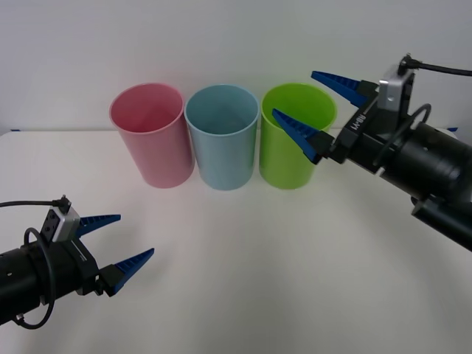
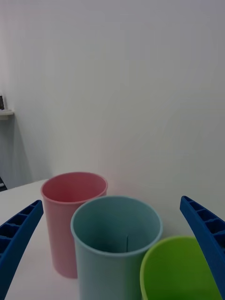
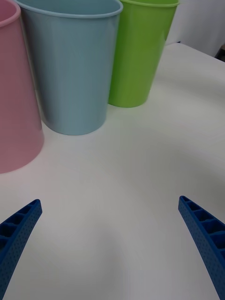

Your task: Put cans in the blue bin and PET bottles in the pink bin and trash in the green bin.

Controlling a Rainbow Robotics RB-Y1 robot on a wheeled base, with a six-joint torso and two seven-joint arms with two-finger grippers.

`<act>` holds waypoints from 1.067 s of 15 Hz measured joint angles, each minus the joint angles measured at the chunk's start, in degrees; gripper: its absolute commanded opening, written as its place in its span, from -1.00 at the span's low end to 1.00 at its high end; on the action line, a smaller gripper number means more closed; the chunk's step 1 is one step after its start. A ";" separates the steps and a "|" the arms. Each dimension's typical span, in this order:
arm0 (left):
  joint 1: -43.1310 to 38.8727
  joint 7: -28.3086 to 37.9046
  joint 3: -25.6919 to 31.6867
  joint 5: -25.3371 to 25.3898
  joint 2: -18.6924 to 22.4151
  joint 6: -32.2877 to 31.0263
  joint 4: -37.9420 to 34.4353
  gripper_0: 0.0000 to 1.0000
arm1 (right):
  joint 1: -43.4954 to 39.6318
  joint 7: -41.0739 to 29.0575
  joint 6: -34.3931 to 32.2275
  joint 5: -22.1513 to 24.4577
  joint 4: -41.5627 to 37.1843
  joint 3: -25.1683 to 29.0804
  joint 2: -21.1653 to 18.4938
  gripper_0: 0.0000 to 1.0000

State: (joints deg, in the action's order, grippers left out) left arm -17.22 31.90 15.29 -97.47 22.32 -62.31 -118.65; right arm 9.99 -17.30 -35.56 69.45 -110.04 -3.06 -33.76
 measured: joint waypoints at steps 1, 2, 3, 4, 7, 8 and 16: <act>0.00 0.00 0.00 0.00 0.00 0.00 0.00 1.00 | -3.65 0.04 -3.48 0.05 -1.65 3.11 0.00 1.00; 0.00 0.00 0.00 0.00 0.00 0.00 0.00 1.00 | -7.17 0.23 -6.48 0.06 -3.12 6.00 0.00 1.00; 0.00 0.00 0.00 0.00 0.00 0.00 0.00 1.00 | -10.84 0.51 -9.47 0.06 -4.49 8.69 0.00 1.00; 0.00 0.00 0.00 0.00 0.00 0.00 0.00 1.00 | -14.46 0.81 -12.09 0.07 -5.41 11.07 0.02 1.00; 0.00 0.00 0.00 0.00 0.00 0.00 0.00 1.00 | -22.33 3.82 -18.29 0.58 -6.71 16.37 2.28 1.00; 0.00 0.00 0.00 0.00 0.00 0.00 0.00 1.00 | -24.18 5.09 -20.66 1.82 -6.77 18.23 3.78 1.00; 0.00 0.00 0.00 0.00 0.00 0.00 0.00 1.00 | -31.66 7.66 -38.02 6.58 -4.92 28.67 7.51 1.00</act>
State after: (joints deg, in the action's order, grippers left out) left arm -17.23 31.90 15.29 -97.47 22.32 -62.31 -118.65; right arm -21.68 -9.64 -73.59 76.02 -114.96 25.61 -26.26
